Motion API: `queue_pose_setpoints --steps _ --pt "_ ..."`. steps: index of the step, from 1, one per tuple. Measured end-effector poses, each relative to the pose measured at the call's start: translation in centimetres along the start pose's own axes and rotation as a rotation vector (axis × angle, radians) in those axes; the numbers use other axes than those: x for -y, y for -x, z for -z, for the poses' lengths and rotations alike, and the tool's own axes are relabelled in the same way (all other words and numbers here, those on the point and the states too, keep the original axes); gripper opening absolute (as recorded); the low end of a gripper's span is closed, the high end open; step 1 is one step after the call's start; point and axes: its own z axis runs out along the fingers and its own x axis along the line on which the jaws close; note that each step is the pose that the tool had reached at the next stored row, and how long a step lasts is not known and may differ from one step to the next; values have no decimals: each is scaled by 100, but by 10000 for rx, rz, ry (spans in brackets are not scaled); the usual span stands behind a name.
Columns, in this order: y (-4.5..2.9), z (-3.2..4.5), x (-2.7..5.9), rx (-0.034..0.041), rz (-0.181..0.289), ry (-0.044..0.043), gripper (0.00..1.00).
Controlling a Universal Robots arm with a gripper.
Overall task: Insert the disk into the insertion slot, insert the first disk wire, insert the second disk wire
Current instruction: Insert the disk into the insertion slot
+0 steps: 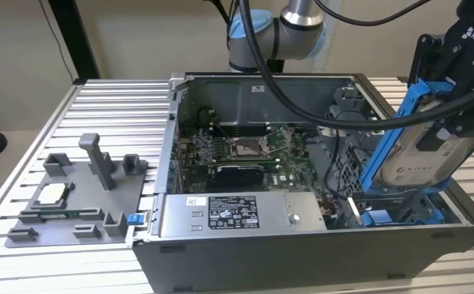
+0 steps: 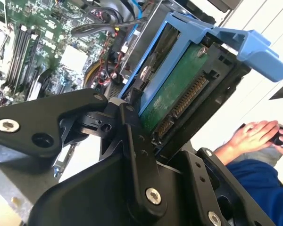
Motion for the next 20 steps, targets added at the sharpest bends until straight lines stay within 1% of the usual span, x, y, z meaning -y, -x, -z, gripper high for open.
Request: queue_pose_setpoints --steps 8,20 --pt "-61 -57 29 4 -30 0 0" --pt "-113 -155 56 4 -58 0 0"
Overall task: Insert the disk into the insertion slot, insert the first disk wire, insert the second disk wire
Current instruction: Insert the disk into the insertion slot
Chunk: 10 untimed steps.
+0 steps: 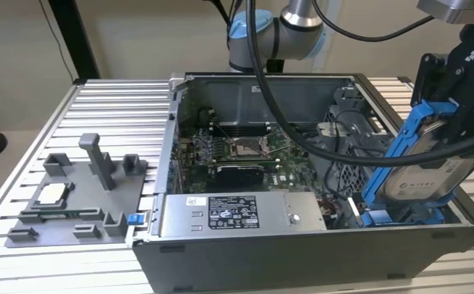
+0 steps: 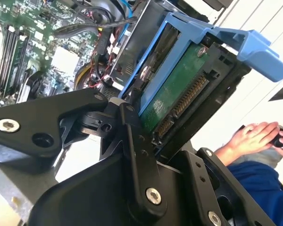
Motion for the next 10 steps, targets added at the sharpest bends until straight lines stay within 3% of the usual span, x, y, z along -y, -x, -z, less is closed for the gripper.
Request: queue_pose_setpoints --steps 10 --pt "-1 -8 4 12 0 1 0"
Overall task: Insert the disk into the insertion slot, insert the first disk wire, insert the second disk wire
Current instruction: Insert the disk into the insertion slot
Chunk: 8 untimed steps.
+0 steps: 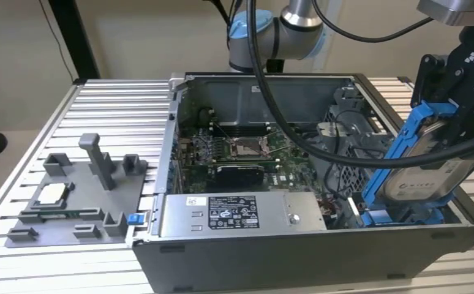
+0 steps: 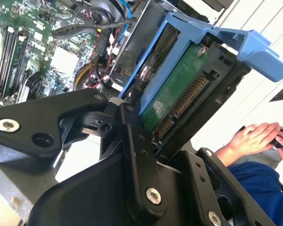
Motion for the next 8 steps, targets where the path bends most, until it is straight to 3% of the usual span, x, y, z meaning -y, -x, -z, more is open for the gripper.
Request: queue_pose_setpoints --steps 6,8 --pt "0 0 0 0 0 0 0" --pt "-1 -4 0 51 1 2 0"
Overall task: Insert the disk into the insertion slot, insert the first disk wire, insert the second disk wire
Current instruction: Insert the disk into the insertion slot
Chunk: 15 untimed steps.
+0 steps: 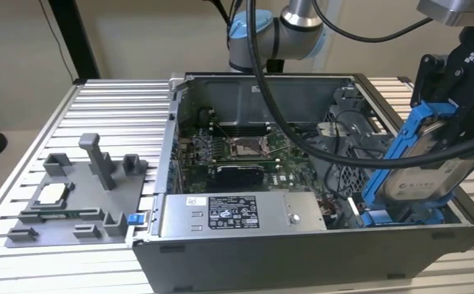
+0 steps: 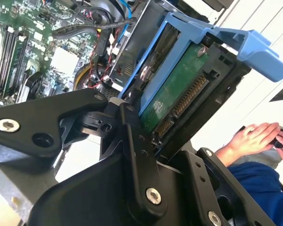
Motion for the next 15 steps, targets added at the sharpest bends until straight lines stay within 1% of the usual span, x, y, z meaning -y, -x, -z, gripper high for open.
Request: queue_pose_setpoints --steps 1,2,3,5,6,7,8,15 --pt "0 0 0 95 4 3 0" --pt "1 1 0 221 9 6 0" --pt "1 1 0 375 16 10 0" --pt "1 -1 0 655 29 19 0" --pt "1 -1 0 776 34 22 0" --pt "1 -1 0 836 36 24 0" --pt "1 0 0 854 37 24 0" --pt "1 -1 0 882 38 25 0"
